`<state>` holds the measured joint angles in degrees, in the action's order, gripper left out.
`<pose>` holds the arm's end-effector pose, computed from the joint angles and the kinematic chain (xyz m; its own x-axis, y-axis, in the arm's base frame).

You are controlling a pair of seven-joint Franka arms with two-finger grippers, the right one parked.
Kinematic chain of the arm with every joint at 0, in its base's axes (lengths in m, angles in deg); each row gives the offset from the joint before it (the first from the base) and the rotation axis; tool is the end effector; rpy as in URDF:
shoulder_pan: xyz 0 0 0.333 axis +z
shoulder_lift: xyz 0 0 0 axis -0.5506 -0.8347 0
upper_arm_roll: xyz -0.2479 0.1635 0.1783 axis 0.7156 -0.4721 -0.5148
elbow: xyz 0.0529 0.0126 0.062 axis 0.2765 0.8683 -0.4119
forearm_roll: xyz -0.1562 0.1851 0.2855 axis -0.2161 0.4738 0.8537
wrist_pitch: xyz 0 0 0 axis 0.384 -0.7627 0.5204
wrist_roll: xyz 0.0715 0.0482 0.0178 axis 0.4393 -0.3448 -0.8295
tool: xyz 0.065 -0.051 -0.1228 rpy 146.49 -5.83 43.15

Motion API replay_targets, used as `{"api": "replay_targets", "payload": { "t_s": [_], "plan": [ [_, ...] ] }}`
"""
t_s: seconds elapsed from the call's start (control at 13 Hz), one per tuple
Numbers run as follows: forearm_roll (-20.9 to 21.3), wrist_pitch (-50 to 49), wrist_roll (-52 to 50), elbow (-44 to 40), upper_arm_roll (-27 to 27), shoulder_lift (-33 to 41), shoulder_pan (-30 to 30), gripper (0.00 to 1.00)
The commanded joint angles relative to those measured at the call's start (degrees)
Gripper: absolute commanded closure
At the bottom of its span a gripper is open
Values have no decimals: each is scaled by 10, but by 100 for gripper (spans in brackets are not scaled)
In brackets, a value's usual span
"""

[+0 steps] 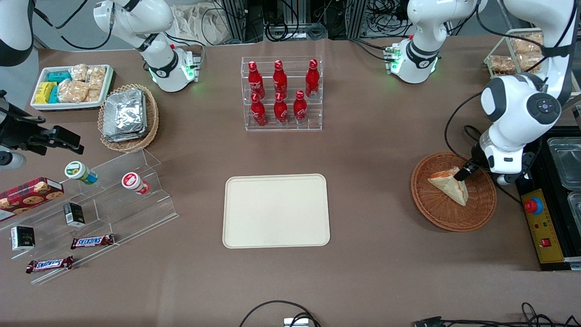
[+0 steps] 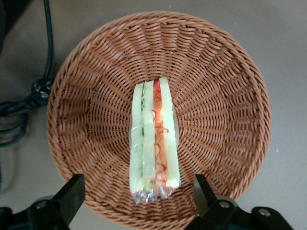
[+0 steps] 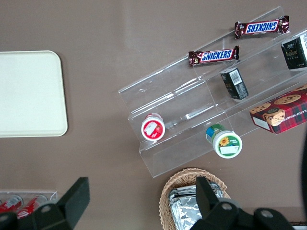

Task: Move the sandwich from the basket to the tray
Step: 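Lower the left gripper and close it on the wrapped sandwich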

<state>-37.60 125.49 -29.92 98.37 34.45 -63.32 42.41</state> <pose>0.5083 0.0299 0.3133 0.7365 0.6750 0.0445 0.6750 -0.7376 0.0173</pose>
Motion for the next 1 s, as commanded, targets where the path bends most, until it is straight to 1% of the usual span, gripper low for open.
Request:
{"api": "replay_targets", "payload": {
  "t_s": [0.0, 0.23, 0.46, 0.69, 0.85, 0.92],
  "plan": [
    [-2, 31, -42, 5, 3, -20, 0, 0],
    [-2, 61, -64, 15, 4, -35, -3, 0],
    [-2, 81, -65, 21, 4, -47, -3, 0],
    [-2, 121, -65, 33, 3, -65, -2, 0],
    [-2, 126, -66, 34, 3, -69, -2, 0],
    [-2, 126, -67, 34, 4, -70, -2, 7]
  ]
}}
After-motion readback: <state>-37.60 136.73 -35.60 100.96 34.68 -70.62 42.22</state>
